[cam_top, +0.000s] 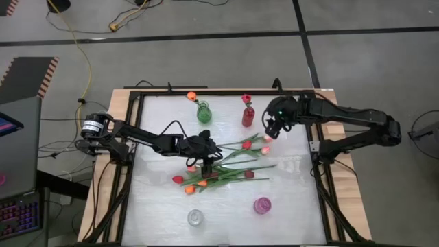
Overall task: Sort flowers into vase by color
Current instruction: Put the red flower into the red vase
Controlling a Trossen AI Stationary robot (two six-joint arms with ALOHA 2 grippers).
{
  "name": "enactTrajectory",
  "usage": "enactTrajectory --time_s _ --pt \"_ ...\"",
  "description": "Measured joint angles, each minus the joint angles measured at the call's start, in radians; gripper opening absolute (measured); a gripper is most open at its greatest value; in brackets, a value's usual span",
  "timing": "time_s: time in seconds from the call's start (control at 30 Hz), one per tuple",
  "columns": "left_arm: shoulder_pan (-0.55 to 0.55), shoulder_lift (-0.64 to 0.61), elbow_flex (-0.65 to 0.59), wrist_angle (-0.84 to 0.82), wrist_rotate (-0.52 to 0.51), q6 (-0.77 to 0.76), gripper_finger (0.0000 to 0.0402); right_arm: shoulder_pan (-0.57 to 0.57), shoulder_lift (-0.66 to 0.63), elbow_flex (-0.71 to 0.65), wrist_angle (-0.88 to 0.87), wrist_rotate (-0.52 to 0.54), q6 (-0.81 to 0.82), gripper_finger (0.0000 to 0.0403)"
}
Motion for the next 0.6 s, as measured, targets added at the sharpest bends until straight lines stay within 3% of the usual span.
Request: enactTrajectory --time_s 0.6 --pt "0.000 0.000 0.000 0.005 0.000 0.018 0.0143 0.296 0.003 -0.002 -0.008 0.000 0.171 0.0218"
